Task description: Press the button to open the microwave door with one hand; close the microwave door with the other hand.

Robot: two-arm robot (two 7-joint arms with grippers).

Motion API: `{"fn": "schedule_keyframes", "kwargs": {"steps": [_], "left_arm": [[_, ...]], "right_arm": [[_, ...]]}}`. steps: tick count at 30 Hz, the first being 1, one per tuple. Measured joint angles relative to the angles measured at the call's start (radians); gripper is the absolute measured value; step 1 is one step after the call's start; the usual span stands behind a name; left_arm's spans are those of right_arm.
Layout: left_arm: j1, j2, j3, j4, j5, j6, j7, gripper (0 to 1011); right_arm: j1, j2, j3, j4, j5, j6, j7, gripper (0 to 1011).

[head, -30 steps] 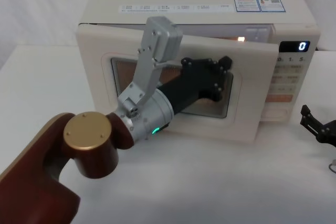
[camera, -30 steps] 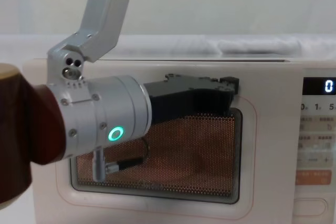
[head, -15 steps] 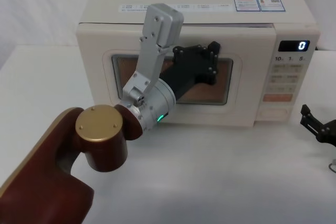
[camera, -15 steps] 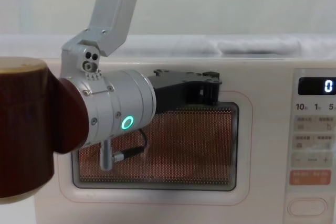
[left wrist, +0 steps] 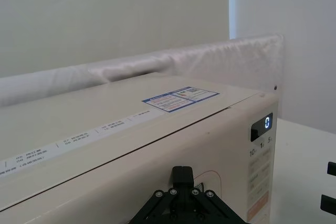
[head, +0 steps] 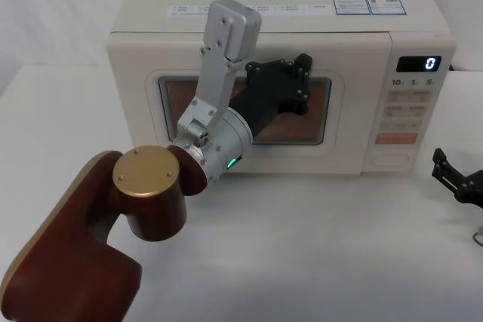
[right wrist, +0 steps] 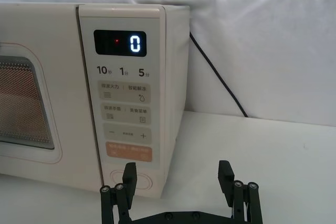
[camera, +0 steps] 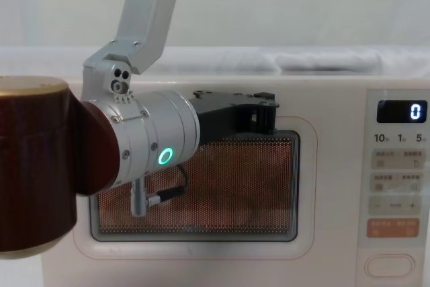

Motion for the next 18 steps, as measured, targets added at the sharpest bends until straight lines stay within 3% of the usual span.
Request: {"fn": "schedule_keyframes", "kwargs": {"steps": [13, 18], "left_arm": [[0.008, -0.019, -0.023, 0.005, 0.015, 0.004, -0.014, 0], [0.028, -0.003, -0.025, -0.03, -0.026, 0.002, -0.074, 0]], "right_arm": [[0.0, 0.0, 0.0, 0.0, 0.0, 0.0, 0.0, 1002], [0.0, 0.0, 0.0, 0.0, 0.0, 0.0, 0.0, 1002]]}}
